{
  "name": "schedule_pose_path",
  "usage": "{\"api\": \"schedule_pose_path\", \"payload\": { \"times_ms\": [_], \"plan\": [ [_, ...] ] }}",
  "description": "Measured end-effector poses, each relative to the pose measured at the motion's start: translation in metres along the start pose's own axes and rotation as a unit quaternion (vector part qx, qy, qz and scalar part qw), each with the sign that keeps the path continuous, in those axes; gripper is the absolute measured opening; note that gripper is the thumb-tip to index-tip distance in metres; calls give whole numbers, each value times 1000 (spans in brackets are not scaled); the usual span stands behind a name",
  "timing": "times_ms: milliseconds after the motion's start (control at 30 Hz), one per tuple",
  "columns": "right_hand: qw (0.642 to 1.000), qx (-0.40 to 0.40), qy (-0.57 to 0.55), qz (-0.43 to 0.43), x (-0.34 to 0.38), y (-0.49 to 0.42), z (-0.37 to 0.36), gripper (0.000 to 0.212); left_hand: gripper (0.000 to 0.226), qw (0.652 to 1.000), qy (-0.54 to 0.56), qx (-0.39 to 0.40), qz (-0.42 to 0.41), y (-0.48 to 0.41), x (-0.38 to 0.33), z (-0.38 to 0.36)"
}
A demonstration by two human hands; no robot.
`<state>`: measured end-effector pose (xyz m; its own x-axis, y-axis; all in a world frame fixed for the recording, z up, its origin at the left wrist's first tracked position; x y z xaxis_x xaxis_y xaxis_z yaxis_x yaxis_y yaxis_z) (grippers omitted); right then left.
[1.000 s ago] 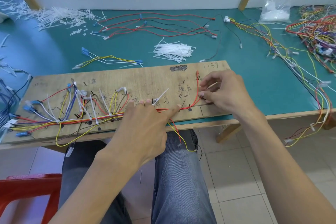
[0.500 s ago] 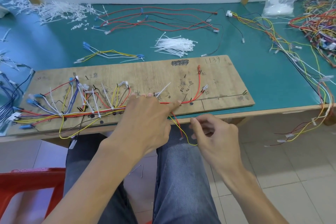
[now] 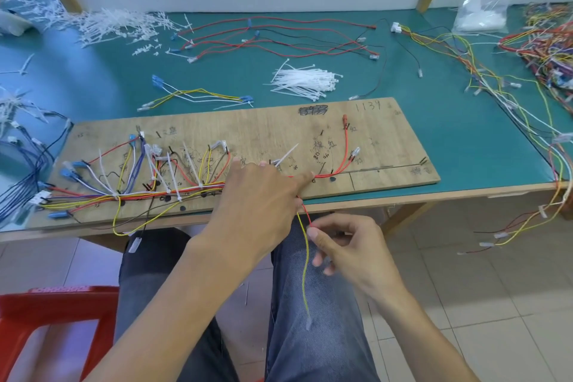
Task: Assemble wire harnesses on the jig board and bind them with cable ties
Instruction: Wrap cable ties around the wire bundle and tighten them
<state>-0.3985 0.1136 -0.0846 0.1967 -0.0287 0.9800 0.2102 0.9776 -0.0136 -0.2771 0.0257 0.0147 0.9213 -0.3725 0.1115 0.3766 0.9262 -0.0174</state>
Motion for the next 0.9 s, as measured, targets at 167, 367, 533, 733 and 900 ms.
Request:
{"api": "schedule_pose_path", "payload": {
  "times_ms": [167, 367, 533, 733, 900],
  "plan": [
    [922, -78, 334, 178, 55, 3, 44, 19, 50, 1000, -4, -2, -3, 1, 1, -6],
    [926, -90, 327, 165, 77, -31, 111, 18, 54, 1000, -20, 0, -8, 3, 0, -9],
    [917, -66, 369, 135, 85, -62, 124, 25, 61, 1000, -20, -3, -12, 6, 0, -11],
    [902, 14, 409, 139, 102, -106, 111, 29, 60, 999, -25, -19, -24, 6, -6, -9],
    [875, 125, 456, 109, 114, -162, 85, 18, 59, 999, -29, -22, -22, 6, -8, -11]
  ]
}}
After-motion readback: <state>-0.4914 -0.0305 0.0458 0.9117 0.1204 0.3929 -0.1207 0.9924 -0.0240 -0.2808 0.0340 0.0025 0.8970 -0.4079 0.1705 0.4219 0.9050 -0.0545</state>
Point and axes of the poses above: each hand's wrist, its own y-axis away from the middle knuckle, its own z-axis out of the back of the hand, x = y × z, the point moved 10 cm from there along -y, towards the middle knuckle, and after that the axes turned 15 degrees about z, right-handed, at the moved point
